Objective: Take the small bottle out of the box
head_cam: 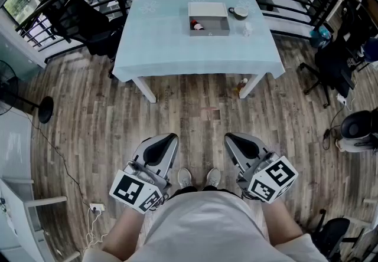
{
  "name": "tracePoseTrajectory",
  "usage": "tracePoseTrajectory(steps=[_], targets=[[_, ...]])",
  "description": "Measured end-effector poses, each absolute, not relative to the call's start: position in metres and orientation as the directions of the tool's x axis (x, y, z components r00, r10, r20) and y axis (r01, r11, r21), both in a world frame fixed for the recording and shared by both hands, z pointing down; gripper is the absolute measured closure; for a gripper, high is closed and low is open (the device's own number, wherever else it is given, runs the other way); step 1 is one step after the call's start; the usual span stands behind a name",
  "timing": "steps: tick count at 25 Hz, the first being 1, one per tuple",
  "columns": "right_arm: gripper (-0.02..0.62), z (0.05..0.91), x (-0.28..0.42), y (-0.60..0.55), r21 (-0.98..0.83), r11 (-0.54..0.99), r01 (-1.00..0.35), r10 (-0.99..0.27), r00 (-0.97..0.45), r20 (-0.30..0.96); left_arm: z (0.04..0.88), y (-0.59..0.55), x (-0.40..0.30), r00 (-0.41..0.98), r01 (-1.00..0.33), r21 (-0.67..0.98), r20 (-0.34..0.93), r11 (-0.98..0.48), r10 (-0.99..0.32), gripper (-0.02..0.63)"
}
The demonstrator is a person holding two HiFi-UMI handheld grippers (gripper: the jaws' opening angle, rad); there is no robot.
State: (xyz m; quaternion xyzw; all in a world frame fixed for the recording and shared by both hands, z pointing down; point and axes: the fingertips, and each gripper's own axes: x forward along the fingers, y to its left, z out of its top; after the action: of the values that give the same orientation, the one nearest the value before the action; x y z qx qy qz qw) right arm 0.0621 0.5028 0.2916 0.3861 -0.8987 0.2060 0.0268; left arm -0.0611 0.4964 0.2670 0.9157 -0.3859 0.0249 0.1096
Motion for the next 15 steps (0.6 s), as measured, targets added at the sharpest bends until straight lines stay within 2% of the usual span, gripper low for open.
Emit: tracePoseTrajectory(steps=[15], targets=[[0.572, 0.296, 0.078, 0.492, -0.393, 0.607, -0.691, -0.674, -0.709, 0.205, 0.267, 0.49, -0.046, 0.692, -0.721, 0.174, 0.134, -0.671, -0.709, 0.583]])
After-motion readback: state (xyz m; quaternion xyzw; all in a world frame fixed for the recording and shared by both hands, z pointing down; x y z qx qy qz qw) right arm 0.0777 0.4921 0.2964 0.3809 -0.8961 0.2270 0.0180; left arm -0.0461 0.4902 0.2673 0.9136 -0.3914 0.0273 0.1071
